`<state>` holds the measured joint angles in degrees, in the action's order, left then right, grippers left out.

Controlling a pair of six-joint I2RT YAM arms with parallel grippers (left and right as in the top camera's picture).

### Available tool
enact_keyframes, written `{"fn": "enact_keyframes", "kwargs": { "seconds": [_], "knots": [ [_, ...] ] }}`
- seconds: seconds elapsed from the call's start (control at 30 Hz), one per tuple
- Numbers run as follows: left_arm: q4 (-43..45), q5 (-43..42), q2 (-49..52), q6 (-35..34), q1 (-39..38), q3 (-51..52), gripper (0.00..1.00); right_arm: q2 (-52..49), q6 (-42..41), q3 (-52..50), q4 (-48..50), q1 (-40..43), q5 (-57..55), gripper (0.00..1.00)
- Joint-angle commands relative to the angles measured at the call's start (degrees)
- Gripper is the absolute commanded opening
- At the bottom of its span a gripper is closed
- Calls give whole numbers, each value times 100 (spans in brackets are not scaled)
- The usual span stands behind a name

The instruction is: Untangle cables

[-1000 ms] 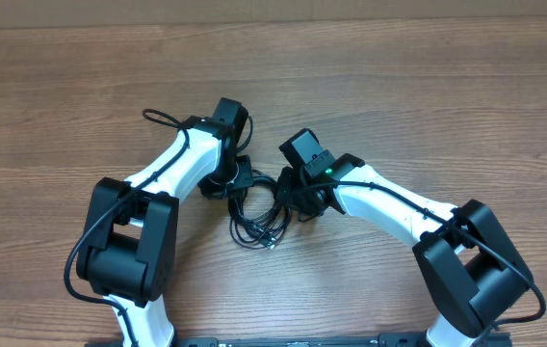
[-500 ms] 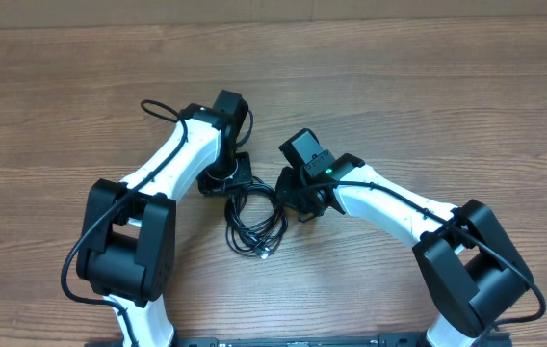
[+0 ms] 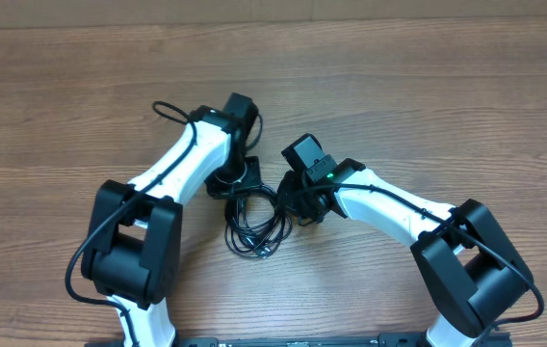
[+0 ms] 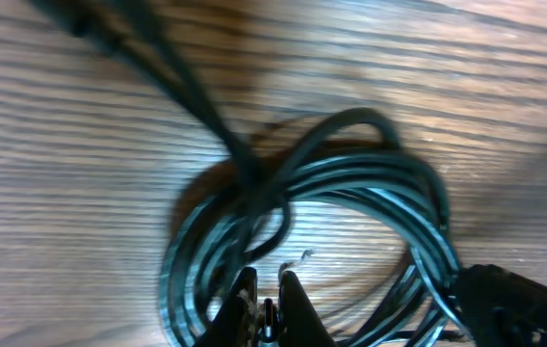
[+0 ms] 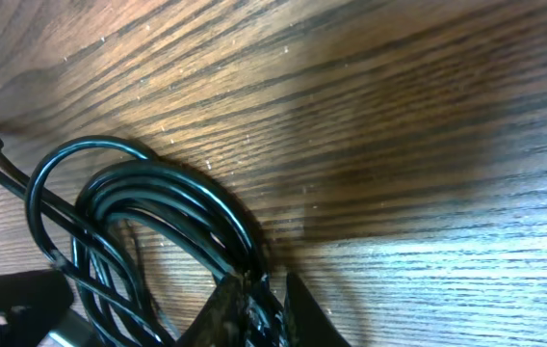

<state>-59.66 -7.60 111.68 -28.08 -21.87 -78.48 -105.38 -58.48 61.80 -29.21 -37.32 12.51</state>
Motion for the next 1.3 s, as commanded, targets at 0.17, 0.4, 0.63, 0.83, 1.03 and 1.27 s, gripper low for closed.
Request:
{"fn": "enact_keyframes", "kwargs": {
  "seconds": [0.17, 0.4, 0.63, 0.83, 1.03, 1.27],
  "knots": [
    [144, 256, 72, -208, -422, 136, 4, -20, -22, -70, 44, -24, 63, 4],
    [197, 245, 72, -538, -455, 339, 4, -20, -22, -70, 48, -24, 61, 4],
    [678, -286, 74, -533, -452, 769, 4, -20, -22, -70, 57, -24, 61, 4],
    [719, -662, 74, -398, -452, 826, 8, -20, -20, -70, 68, -24, 59, 4],
    [319, -1198, 72, 518, -345, 632, 11, -20, -20, -70, 70, -24, 57, 4],
    [-693, -1445, 72, 1202, -74, -201, 19, -20, -20, -70, 90, -24, 42, 5]
  ]
}}
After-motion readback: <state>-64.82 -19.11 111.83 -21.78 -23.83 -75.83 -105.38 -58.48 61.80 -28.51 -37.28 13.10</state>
